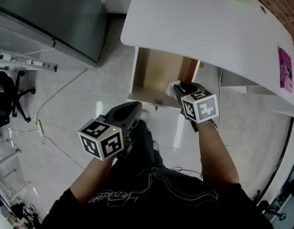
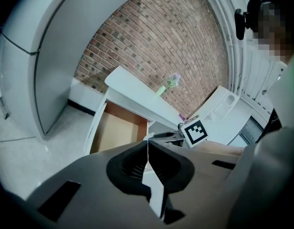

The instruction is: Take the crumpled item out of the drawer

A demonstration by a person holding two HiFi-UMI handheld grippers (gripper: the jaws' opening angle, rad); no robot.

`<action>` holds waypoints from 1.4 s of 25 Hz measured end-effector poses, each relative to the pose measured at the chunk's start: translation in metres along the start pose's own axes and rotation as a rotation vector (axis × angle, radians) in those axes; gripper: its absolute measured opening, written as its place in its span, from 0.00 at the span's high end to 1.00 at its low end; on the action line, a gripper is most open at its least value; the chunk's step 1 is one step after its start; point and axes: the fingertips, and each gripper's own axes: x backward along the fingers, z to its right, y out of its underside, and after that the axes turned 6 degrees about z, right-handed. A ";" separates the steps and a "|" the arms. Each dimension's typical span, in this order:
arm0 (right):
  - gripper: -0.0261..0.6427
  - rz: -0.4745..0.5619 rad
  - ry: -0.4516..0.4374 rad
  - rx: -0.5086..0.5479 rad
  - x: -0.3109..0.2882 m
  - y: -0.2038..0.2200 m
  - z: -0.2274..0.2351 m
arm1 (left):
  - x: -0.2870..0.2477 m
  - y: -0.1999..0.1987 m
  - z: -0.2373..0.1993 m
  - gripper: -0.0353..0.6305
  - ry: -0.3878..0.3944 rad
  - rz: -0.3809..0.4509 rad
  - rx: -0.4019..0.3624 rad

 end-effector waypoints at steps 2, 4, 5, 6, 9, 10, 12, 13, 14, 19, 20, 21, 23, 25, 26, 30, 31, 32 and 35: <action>0.82 0.051 -0.010 0.027 0.029 -0.015 -0.012 | 0.010 -0.006 0.020 0.91 0.007 0.012 -0.027; 0.82 0.105 -0.016 0.055 0.060 -0.029 -0.024 | 0.021 -0.012 0.041 0.91 0.017 0.030 -0.056; 0.82 0.130 -0.019 0.069 0.077 -0.036 -0.031 | 0.027 -0.015 0.053 0.91 0.022 0.041 -0.069; 0.82 0.155 -0.023 0.083 0.094 -0.041 -0.038 | 0.034 -0.019 0.065 0.91 0.028 0.053 -0.080; 0.82 0.225 -0.037 0.121 0.145 -0.053 -0.060 | 0.056 -0.027 0.102 0.91 0.048 0.089 -0.116; 0.82 0.247 -0.042 0.132 0.162 -0.055 -0.068 | 0.064 -0.029 0.114 0.91 0.054 0.098 -0.128; 0.82 0.296 -0.053 0.144 0.196 -0.059 -0.084 | 0.081 -0.032 0.137 0.91 0.066 0.114 -0.154; 0.82 0.327 -0.059 0.147 0.212 -0.062 -0.091 | 0.088 -0.034 0.147 0.91 0.071 0.123 -0.165; 0.82 0.360 -0.065 0.149 0.228 -0.064 -0.098 | 0.096 -0.036 0.157 0.91 0.077 0.133 -0.174; 0.82 0.487 -0.101 0.166 0.307 -0.065 -0.128 | 0.127 -0.043 0.213 0.91 0.124 0.184 -0.223; 0.82 0.509 -0.113 0.169 0.322 -0.064 -0.133 | 0.132 -0.044 0.227 0.91 0.137 0.194 -0.240; 0.82 0.532 -0.126 0.170 0.338 -0.064 -0.136 | 0.137 -0.045 0.240 0.91 0.152 0.204 -0.255; 0.82 0.575 -0.153 0.171 0.365 -0.062 -0.144 | 0.145 -0.045 0.266 0.91 0.180 0.219 -0.280; 0.82 0.607 -0.175 0.181 0.389 -0.058 -0.152 | 0.154 -0.044 0.289 0.91 0.197 0.227 -0.298; 0.82 0.620 -0.185 0.192 0.400 -0.057 -0.156 | 0.159 -0.044 0.300 0.91 0.202 0.231 -0.307; 0.82 0.689 -0.242 0.208 0.444 -0.056 -0.171 | 0.174 -0.045 0.338 0.91 0.230 0.258 -0.353; 0.82 0.706 -0.260 0.201 0.453 -0.055 -0.175 | 0.177 -0.044 0.345 0.91 0.236 0.266 -0.364; 0.82 0.721 -0.275 0.195 0.461 -0.053 -0.178 | 0.181 -0.043 0.353 0.91 0.243 0.273 -0.373; 0.82 0.755 -0.312 0.193 0.486 -0.035 -0.188 | 0.194 -0.030 0.380 0.91 0.264 0.293 -0.392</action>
